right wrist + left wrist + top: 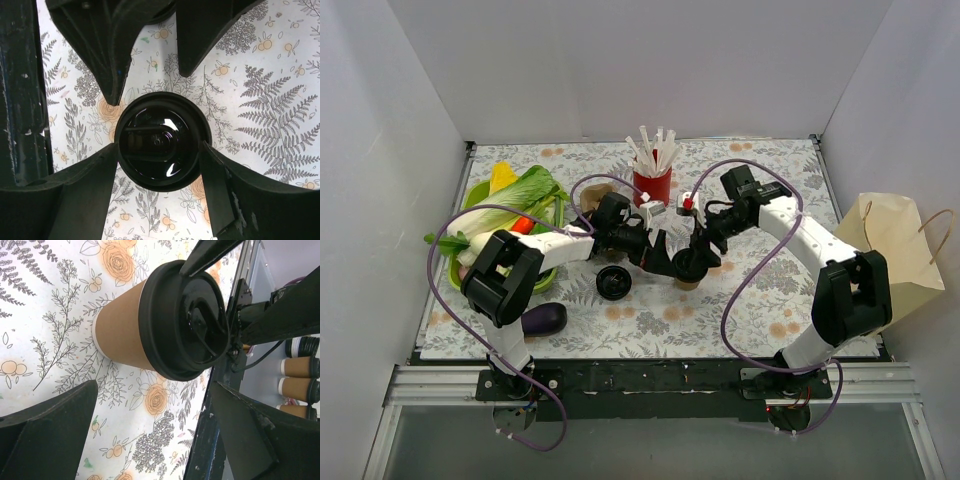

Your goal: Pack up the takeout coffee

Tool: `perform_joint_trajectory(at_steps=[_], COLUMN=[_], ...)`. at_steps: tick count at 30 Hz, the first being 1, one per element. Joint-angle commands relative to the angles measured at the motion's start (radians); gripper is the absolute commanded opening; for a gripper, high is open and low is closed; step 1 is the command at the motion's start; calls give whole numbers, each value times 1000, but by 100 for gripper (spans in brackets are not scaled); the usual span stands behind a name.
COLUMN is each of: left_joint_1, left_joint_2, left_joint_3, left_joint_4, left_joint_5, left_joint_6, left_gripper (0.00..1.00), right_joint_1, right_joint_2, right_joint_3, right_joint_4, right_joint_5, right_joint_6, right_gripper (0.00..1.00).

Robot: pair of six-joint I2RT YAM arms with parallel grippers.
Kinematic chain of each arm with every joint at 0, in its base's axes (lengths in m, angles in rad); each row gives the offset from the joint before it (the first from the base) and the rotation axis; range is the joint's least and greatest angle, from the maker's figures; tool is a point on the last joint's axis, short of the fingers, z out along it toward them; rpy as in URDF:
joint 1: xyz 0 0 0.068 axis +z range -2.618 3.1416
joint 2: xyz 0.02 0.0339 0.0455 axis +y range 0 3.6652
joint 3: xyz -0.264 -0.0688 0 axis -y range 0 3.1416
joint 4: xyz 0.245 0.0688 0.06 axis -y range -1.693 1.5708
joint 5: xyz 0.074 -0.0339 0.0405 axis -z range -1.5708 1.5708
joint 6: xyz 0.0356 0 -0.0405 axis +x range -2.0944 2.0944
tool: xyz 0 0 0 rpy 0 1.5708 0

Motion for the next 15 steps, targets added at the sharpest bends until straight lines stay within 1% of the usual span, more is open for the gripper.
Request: perform_joint_trajectory(at_steps=[1,6,8,10,15], left_joint_1=[10,12,12,10,10], left_joint_2=[-10,22,48,62,79], left_joint_3=[39,62,84,96,82], left_joint_4=[73,139,144,140,177], left_joint_5=[19,58,63,55,74], left_joint_6=[-69,-164,-179,-201,-244], left_gripper=[98,98,98,98,98], right_joint_1=[-45,-91,-132,-177,-229], right_joint_2=[17,22,25,31,34], right_joint_3=[53,59,56,38,-63], right_joint_4=[23,51,78,98,140], right_joint_5=[-80,-123,-156,-182,-253], right_joint_6=[68,158,235,327,444], right_gripper=[73,73,73,73,74])
